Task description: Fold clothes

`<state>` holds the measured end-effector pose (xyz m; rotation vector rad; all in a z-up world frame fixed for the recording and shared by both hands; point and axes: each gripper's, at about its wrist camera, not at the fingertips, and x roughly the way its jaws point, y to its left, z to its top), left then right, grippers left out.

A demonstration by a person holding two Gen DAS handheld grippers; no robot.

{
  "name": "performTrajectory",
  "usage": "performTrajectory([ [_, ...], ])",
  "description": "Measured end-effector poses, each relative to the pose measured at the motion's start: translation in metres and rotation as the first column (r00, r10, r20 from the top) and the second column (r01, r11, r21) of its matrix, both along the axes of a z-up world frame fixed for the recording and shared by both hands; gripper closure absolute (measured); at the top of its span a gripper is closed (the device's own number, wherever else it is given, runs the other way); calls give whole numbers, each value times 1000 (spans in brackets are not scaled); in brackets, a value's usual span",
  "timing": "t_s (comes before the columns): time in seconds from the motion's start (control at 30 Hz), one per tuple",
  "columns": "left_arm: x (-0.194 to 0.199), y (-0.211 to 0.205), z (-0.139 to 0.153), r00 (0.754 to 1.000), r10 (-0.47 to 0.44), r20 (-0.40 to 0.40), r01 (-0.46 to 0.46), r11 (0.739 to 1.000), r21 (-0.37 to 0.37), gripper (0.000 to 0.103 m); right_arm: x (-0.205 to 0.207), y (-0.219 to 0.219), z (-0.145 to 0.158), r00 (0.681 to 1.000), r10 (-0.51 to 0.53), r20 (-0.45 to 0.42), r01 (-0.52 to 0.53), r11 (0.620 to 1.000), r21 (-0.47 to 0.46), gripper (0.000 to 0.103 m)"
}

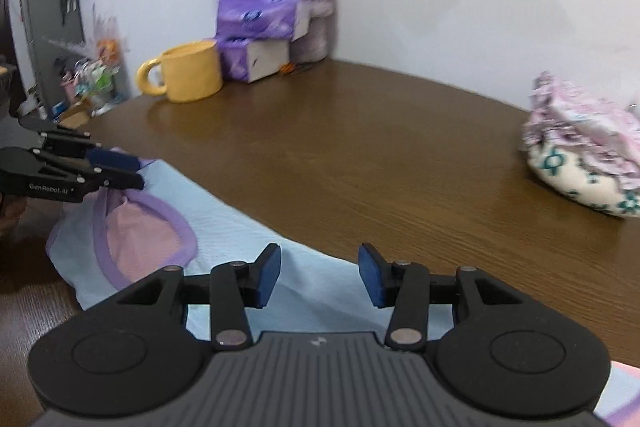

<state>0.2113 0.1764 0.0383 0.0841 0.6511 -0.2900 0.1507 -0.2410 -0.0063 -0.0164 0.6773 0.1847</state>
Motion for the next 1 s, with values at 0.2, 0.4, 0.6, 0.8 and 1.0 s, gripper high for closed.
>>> performTrajectory([
  [0.2,0,0,0,1000,5,0,-5,1000,-3,75,0,1,0,1000,1,0,-1,1000,0,59],
  [0.4,-1,-1,-1,1000,14,3,-14,1000,-4,75,0,1,0,1000,1,0,-1,1000,0,59],
  [0.6,-1,0,-1,1000,15,2,-15,1000,-11,75,0,2,0,1000,2,0,-2,1000,1,59],
  [0.8,-2,-1,-1,1000,17,4,-16,1000,-12,75,-1,2,0,1000,2,0,-2,1000,1,59],
  [1.0,-2,0,-1,1000,17,4,-17,1000,-14,75,-1,3,0,1000,3,0,-3,1000,1,59],
])
